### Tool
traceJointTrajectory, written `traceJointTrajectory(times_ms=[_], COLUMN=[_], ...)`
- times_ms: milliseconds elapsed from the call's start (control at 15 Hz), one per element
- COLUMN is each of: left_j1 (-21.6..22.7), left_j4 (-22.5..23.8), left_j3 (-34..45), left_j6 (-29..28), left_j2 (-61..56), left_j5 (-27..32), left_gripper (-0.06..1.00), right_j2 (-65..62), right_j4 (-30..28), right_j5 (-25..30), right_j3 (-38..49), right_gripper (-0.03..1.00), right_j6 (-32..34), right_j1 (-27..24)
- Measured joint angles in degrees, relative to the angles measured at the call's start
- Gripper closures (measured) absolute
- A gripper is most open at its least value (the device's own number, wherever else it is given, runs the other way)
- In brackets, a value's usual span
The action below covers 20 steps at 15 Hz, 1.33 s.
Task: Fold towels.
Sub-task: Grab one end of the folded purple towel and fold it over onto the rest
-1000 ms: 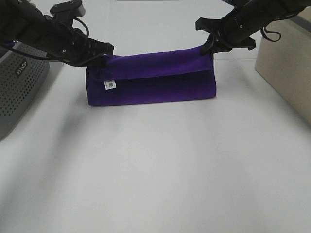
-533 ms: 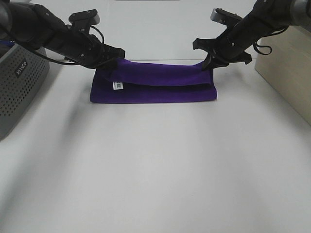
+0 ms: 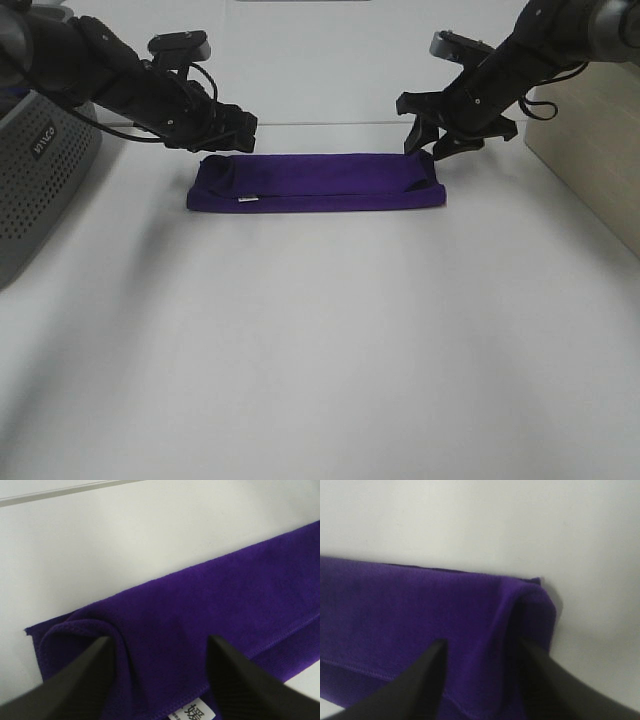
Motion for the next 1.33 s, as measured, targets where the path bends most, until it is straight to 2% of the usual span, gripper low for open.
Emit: traceJointTrajectory(times_ms=[67, 133, 200, 333, 467, 600, 867, 1000, 1067, 1133, 1200, 1333], left_j1=[0.00, 0.17, 0.46, 2.01, 5.33, 8.77, 12.43, 12.55, 12.61, 12.61, 12.20, 10.94], left_j4=[2.81, 6.70, 11.34, 19.54, 22.17, 21.08, 12.89, 10.37, 7.33, 3.78, -3.21, -5.10], left_j3=[-0.17, -0.97, -2.86, -7.56, -13.52, -19.25, -29.85, -34.89, -37.07, -38.90, -40.85, -41.20], left_j6=[-2.23, -5.21, -9.00, -15.87, -18.68, -18.96, -17.19, -16.96, -16.84, -16.79, -16.79, -16.79], left_j2=[-0.23, -0.46, -0.52, -0.46, 0.86, 4.24, 14.21, 18.62, 20.28, 21.94, 24.58, 25.38], left_j5=[1.09, 3.90, 8.54, 18.68, 28.19, 35.58, 45.84, 47.38, 47.56, 47.61, 47.61, 47.61], left_gripper=[0.21, 0.13, 0.10, 0.09, 0.09, 0.09, 0.09, 0.09, 0.09, 0.09, 0.09, 0.09], right_j2=[-0.11, -0.69, -1.60, -4.30, -7.10, -8.08, -8.14, -8.14, -8.14, -8.14, -8.14, -8.14], right_j4=[-2.23, -5.90, -9.45, -14.27, -15.70, -15.87, -15.87, -15.87, -15.87, -15.87, -15.93, -16.33], right_j5=[1.55, 3.78, 6.30, 11.75, 19.37, 24.41, 28.25, 28.65, 28.71, 28.71, 28.76, 28.76], right_j3=[0.00, 0.00, 0.00, 0.00, -0.06, -0.06, -0.06, -0.06, -0.06, -0.06, -0.06, -0.06], right_gripper=[0.31, 0.21, 0.16, 0.14, 0.13, 0.13, 0.13, 0.13, 0.13, 0.13, 0.13, 0.13], right_j6=[0.34, 0.63, 1.43, 4.93, 7.96, 8.88, 9.00, 9.00, 9.00, 9.00, 9.00, 9.00], right_j1=[0.00, 0.00, 0.00, 0.00, 0.00, 0.00, 0.00, 0.00, 0.00, 0.00, 0.00, 0.00])
